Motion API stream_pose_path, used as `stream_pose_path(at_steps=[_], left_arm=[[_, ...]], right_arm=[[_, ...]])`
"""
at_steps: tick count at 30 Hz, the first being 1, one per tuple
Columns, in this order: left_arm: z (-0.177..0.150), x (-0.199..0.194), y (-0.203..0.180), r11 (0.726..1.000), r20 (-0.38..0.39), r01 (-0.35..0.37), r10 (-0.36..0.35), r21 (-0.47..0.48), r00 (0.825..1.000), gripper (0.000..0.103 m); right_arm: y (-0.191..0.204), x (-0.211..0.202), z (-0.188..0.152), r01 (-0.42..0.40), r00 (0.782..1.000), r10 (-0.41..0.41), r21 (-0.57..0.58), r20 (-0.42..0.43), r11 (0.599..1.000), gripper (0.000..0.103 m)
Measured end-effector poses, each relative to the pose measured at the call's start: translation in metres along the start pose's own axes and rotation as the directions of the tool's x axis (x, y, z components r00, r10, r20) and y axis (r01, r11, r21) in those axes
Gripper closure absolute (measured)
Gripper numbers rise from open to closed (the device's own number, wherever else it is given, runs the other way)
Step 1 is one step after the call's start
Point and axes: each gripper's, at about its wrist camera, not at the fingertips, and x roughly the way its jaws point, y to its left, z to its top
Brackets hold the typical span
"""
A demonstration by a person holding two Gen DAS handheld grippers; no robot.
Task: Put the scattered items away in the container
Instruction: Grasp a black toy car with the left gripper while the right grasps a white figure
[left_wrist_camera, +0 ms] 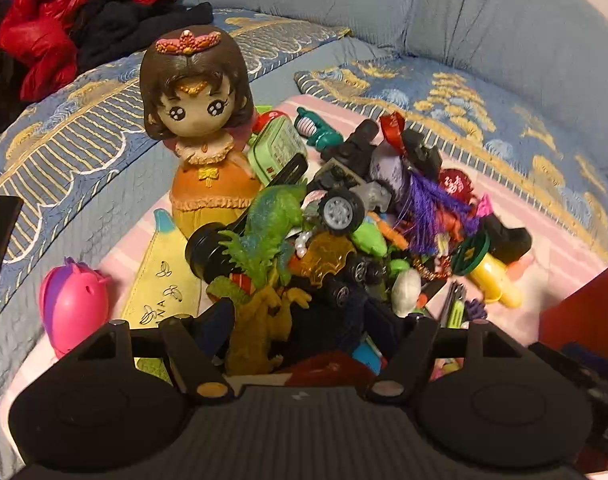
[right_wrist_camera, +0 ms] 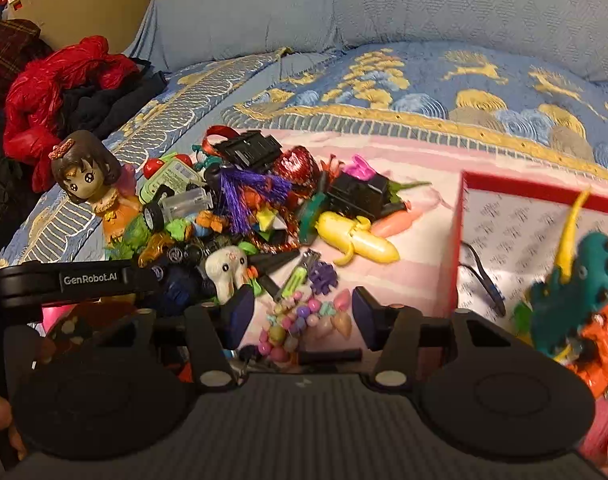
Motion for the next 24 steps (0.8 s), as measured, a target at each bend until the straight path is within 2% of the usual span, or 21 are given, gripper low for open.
stream_pose_path(at_steps=[7, 16, 17, 19, 22, 24], left_arm=[[0.006, -0.004, 0.022, 0.995, 0.027, 0.026, -0.024, -0.101, 0.999, 0.031], [0.015, -0.004, 0.034, 0.991, 0.034, 0.05, -0.046, -0.127, 0.998, 0.031], [0.016, -0.004, 0.034, 0.991, 0.034, 0.051, -0.047, -0.126, 0.998, 0.031], [0.019, -0.005, 0.033, 0.99, 0.039, 0.061, -0.056, -0.124, 0.998, 0.031], [0.025, -0.007, 0.031, 0.989, 0.059, 0.084, -0.077, -0.124, 0.995, 0.031], [0.03, -0.006, 0.028, 0.989, 0.078, 0.088, -0.079, -0.121, 0.994, 0.03]], right_arm=[[0.023, 0.025, 0.013, -0.066, 0.998, 0.065, -0.038, -0.025, 0.997, 0.049], [0.036, 0.099, 0.017, -0.141, 0.979, 0.145, 0.037, -0.145, 0.989, 0.05], [0.037, 0.104, 0.016, -0.131, 0.98, 0.135, 0.036, -0.148, 0.991, 0.056], [0.032, 0.111, 0.015, -0.154, 0.976, 0.163, 0.073, -0.147, 0.985, 0.058], [0.026, 0.105, 0.013, -0.202, 0.968, 0.215, 0.109, -0.13, 0.973, 0.085], [0.024, 0.099, 0.009, -0.183, 0.974, 0.194, 0.099, -0.119, 0.978, 0.085]])
